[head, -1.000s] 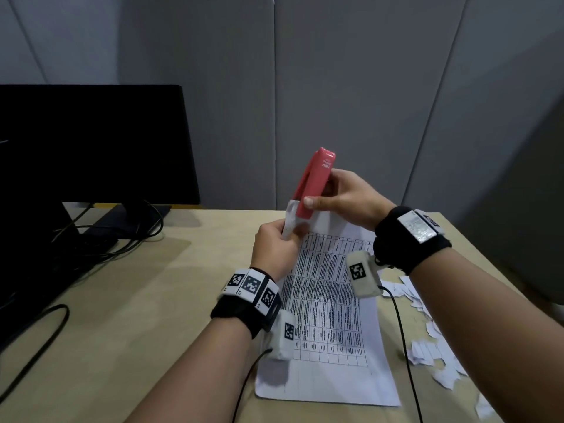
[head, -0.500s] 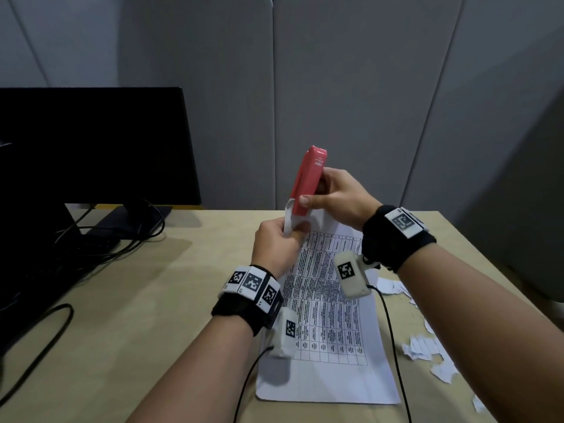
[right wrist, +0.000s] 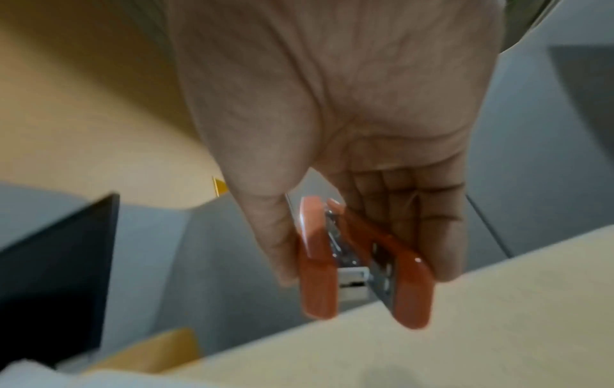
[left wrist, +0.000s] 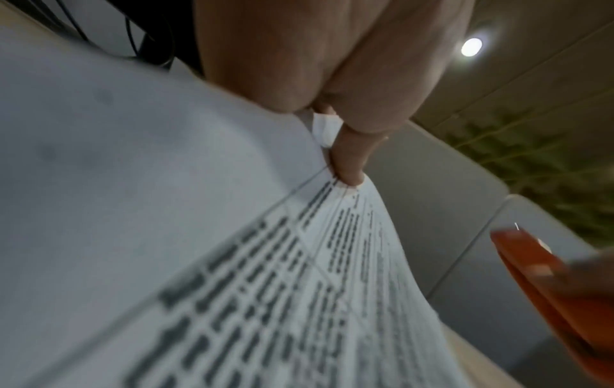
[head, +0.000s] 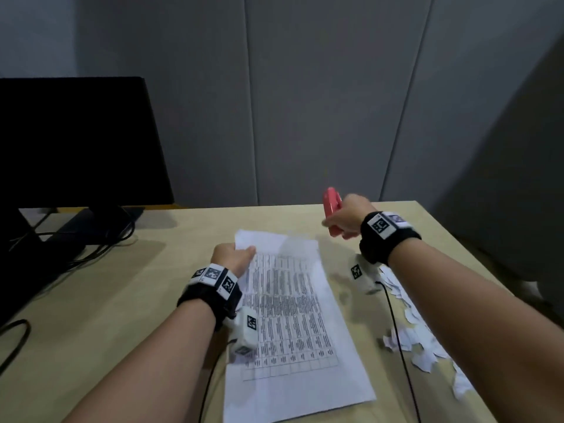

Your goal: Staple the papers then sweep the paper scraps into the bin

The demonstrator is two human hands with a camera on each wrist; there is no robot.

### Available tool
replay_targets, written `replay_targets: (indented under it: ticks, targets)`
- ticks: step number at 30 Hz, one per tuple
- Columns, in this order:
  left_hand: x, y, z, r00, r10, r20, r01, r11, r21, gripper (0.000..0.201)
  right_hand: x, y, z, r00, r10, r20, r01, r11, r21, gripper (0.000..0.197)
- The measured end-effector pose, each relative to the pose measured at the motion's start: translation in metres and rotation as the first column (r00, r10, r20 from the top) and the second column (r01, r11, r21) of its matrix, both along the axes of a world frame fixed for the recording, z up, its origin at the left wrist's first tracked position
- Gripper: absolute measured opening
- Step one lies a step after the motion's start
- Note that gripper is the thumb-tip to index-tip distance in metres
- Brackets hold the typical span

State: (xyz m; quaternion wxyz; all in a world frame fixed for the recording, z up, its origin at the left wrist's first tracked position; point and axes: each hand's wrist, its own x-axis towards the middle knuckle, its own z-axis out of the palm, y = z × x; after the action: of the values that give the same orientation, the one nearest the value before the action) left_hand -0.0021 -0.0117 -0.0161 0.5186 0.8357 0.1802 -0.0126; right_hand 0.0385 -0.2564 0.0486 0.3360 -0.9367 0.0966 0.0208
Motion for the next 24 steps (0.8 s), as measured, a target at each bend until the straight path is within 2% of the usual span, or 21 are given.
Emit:
replay_targets:
  ticks: [2, 6, 8, 10, 12, 14, 17, 18, 20, 22, 24]
  targets:
    - [0.007, 0.005, -0.008, 0.994, 0.046, -0.096, -0.043, 0.999, 0.033, 0.059, 0.002, -0.001, -0.021, 0.995, 0.026, -0.101, -0.048, 0.976, -0.212, 0.016]
    - [0.020, 0.011, -0.019, 0.977, 0.067, -0.203, -0.043, 0.991, 0.123, 0.063, 0.004, 0.000, -0.049, 0.985, 0.104, -0.139, -0.155, 0.888, -0.433, 0.018]
    - [0.024, 0.008, -0.022, 0.972, 0.054, -0.227, -0.020, 0.988, 0.151, 0.063, 0.011, -0.002, -0.060, 0.988, 0.082, -0.130, -0.132, 0.885, -0.447, 0.022]
    - [0.027, 0.005, -0.025, 0.970, 0.037, -0.242, 0.007, 0.984, 0.179, 0.061, 0.012, -0.002, -0.067, 0.989, 0.055, -0.140, -0.112, 0.889, -0.444, 0.034]
    - [0.026, 0.001, -0.024, 0.978, 0.031, -0.205, 0.014, 0.977, 0.215, 0.060, 0.005, -0.003, -0.065, 0.982, 0.086, -0.170, -0.157, 0.869, -0.469, 0.042]
    - [0.021, -0.006, -0.018, 0.990, 0.035, -0.137, 0.004, 0.961, 0.277, 0.066, -0.007, -0.006, -0.055, 0.986, 0.069, -0.149, -0.130, 0.884, -0.449, 0.043]
    - [0.001, -0.024, -0.001, 0.998, -0.051, -0.042, 0.065, 0.888, 0.455, 0.087, -0.036, -0.019, -0.033, 0.998, -0.070, -0.003, 0.067, 0.958, -0.277, 0.055]
    - [-0.007, -0.032, 0.005, 0.994, -0.105, 0.006, 0.087, 0.854, 0.513, 0.087, -0.047, -0.026, -0.025, 0.993, -0.097, 0.062, 0.107, 0.978, -0.180, 0.053]
    - [-0.031, -0.055, 0.015, 0.961, -0.262, 0.089, 0.170, 0.814, 0.556, 0.073, -0.085, -0.046, -0.013, 0.981, -0.137, 0.136, 0.133, 0.990, 0.043, 0.047]
    - [-0.062, -0.082, 0.018, 0.887, -0.454, 0.087, 0.341, 0.770, 0.539, 0.060, -0.135, -0.064, -0.007, 0.960, -0.199, 0.196, 0.130, 0.940, 0.315, 0.035]
    - [-0.091, -0.110, 0.014, 0.791, -0.611, -0.027, 0.520, 0.648, 0.556, 0.056, -0.184, -0.080, -0.015, 0.934, -0.270, 0.233, 0.125, 0.860, 0.494, 0.026]
